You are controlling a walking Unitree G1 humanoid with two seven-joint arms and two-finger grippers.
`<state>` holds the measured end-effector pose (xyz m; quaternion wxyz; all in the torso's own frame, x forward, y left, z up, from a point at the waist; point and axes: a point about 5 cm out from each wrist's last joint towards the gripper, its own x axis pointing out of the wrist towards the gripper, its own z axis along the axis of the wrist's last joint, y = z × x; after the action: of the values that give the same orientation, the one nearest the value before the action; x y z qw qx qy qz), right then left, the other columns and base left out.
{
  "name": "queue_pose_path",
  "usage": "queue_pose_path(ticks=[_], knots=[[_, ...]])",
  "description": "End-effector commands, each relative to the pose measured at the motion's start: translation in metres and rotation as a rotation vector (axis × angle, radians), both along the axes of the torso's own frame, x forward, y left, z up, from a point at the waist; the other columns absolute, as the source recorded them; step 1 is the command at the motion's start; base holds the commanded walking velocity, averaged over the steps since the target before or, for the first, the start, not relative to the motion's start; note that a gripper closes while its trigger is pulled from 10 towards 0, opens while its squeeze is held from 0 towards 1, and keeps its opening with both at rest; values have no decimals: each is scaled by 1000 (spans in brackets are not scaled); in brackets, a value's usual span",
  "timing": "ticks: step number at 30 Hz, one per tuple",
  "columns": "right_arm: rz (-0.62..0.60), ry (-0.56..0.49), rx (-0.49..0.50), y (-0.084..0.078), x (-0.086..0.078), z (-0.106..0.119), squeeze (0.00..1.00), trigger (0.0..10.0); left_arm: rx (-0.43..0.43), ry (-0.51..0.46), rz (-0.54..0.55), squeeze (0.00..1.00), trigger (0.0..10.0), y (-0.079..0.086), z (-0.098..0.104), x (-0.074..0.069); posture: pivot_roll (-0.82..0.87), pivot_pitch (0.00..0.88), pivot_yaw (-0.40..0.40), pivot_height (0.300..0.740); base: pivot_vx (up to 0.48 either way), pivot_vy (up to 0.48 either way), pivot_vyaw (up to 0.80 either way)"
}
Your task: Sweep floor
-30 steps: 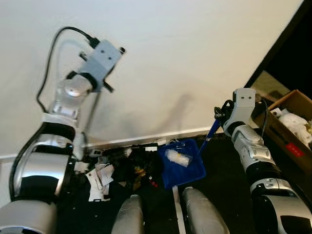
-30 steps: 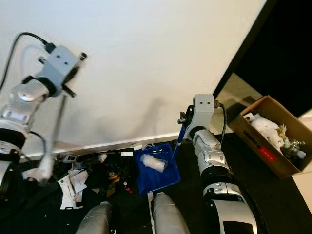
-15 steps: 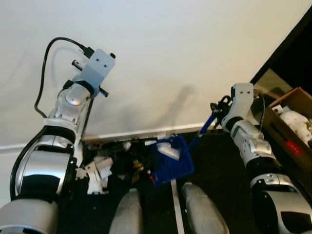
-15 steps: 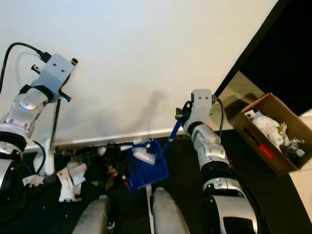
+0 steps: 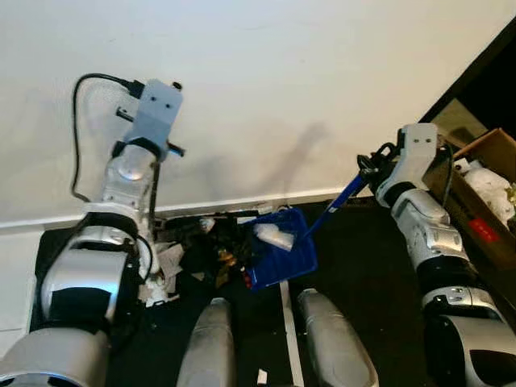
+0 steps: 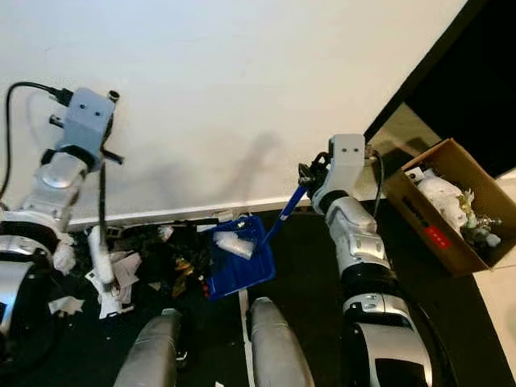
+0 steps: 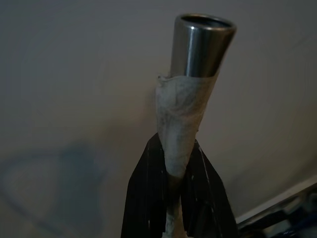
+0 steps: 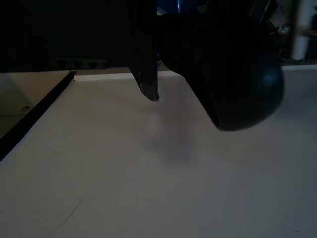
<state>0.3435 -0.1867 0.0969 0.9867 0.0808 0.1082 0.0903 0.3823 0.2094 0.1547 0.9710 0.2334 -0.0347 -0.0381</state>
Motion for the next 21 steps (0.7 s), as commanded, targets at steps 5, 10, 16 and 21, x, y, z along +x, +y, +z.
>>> queue_pose_path(ticks=[5,10,16,21], knots=[[-7,112,46,0,-17,-27,0,10000,-122,-50,-70,0,10000,-42,-3,2,-56,274,-24,740,0,0,0],[-6,110,44,1,-20,-28,0,10000,-179,-34,-143,0,10000,-69,-5,2,-59,273,-20,740,0,0,0],[9,129,42,7,-23,-32,0,10000,-274,86,-267,0,10000,-106,-21,-3,-49,266,-15,740,0,0,0],[20,143,38,12,-24,-34,0,10000,-317,112,-294,0,10000,-119,-26,-7,-45,258,-10,740,0,0,0]])
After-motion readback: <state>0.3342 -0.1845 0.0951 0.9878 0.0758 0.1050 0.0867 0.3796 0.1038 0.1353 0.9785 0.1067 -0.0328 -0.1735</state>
